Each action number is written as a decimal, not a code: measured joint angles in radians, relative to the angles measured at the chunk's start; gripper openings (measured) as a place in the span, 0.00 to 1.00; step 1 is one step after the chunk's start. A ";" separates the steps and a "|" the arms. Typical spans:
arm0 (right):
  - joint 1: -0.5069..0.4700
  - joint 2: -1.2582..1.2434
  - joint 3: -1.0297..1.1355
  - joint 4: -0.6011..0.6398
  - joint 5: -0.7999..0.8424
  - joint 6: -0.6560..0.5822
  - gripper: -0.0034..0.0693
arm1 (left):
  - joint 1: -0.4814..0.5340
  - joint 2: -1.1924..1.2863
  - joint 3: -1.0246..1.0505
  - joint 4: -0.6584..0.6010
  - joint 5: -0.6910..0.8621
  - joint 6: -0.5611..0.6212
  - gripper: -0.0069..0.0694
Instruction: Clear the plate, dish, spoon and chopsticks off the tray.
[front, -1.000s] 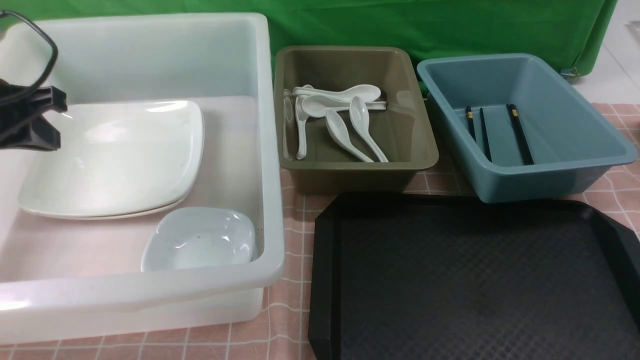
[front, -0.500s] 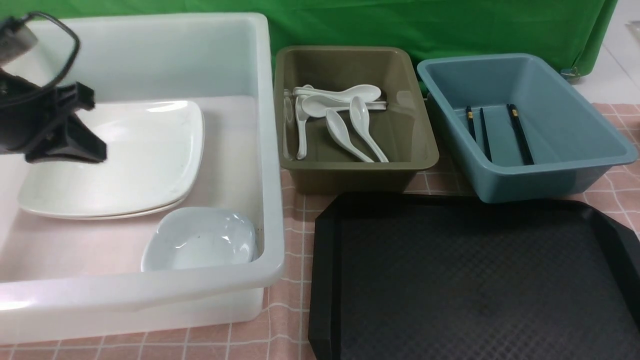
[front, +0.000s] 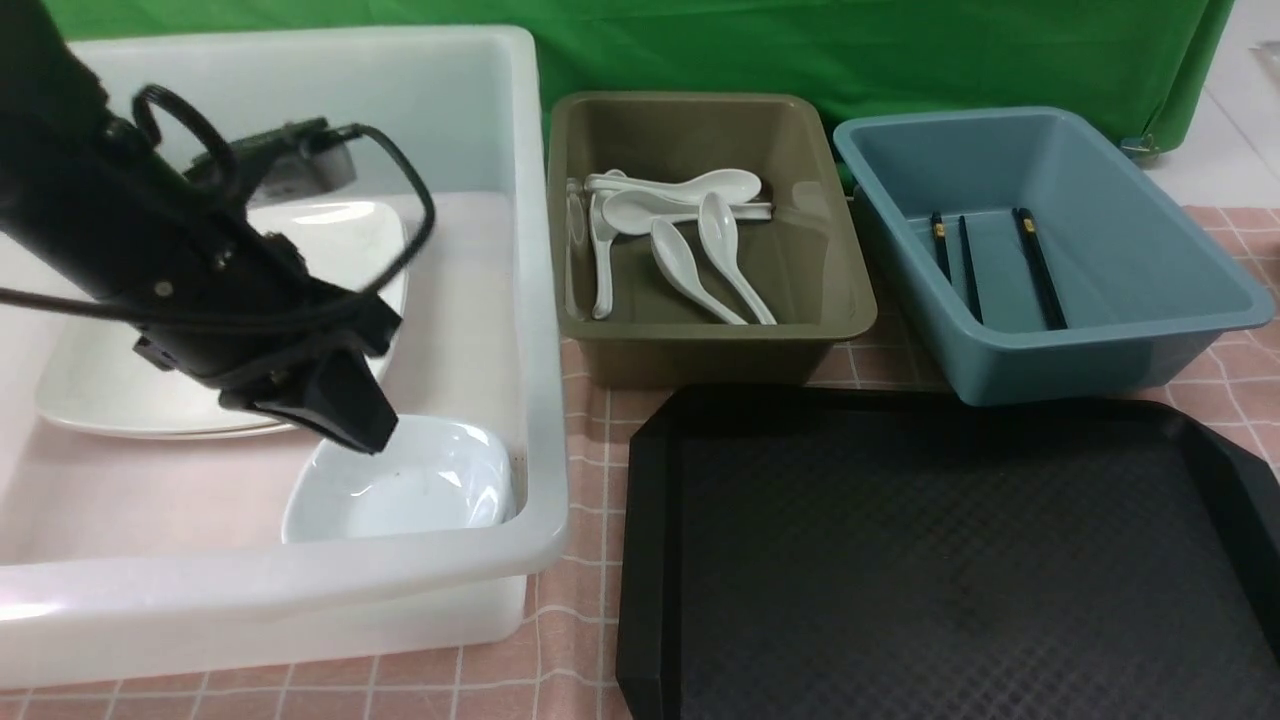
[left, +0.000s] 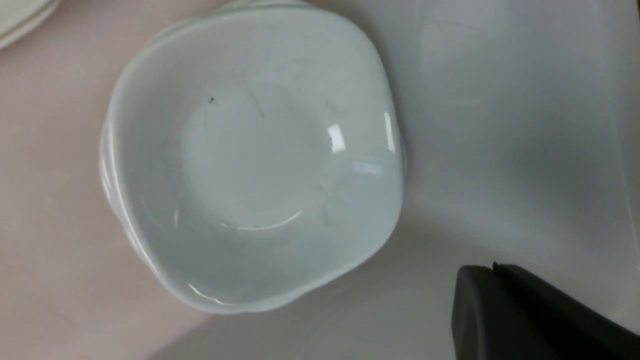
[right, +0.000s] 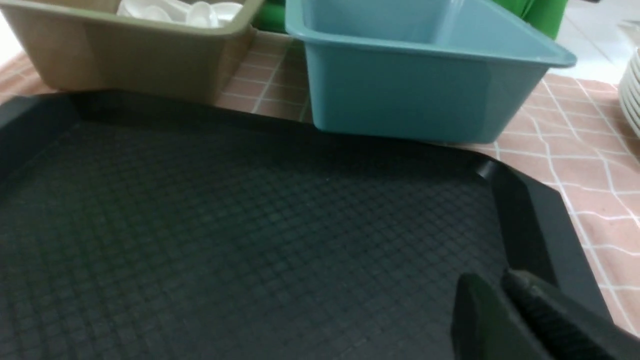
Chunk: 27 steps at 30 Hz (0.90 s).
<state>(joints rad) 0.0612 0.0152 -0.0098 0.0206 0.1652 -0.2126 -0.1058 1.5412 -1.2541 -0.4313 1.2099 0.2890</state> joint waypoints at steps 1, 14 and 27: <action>-0.001 0.000 0.000 0.000 0.001 0.000 0.22 | -0.036 -0.039 0.000 0.038 0.000 -0.020 0.09; -0.001 0.000 0.000 0.000 0.001 0.001 0.27 | -0.127 -0.606 0.335 0.084 -0.123 -0.035 0.09; -0.001 0.000 0.000 0.000 0.001 0.001 0.30 | -0.127 -1.206 0.762 0.009 -0.732 -0.036 0.09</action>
<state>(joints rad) 0.0599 0.0152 -0.0098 0.0206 0.1661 -0.2116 -0.2324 0.3348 -0.4923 -0.4225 0.4784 0.2535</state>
